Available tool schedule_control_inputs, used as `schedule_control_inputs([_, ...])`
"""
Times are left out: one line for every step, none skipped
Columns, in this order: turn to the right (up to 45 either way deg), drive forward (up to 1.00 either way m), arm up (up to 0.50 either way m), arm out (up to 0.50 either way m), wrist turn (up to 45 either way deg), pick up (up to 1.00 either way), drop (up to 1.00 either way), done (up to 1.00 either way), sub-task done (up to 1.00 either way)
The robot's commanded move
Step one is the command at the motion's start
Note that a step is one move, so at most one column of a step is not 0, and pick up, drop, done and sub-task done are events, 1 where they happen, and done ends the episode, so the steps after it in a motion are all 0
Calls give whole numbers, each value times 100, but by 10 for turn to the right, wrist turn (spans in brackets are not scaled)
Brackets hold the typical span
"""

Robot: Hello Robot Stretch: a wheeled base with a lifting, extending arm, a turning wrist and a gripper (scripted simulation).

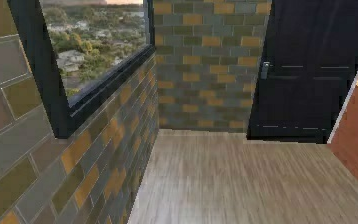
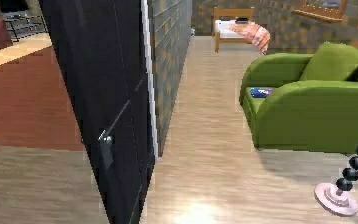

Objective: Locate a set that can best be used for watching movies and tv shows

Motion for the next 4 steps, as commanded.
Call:
schedule_control_inputs([0,60,0,0,0,0,0,0,0])
schedule_control_inputs([450,0,0,0,0,0,0,0,0])
schedule_control_inputs([150,0,0,0,0,0,0,0,0])
schedule_control_inputs([0,75,0,0,0,0,0,0,0])
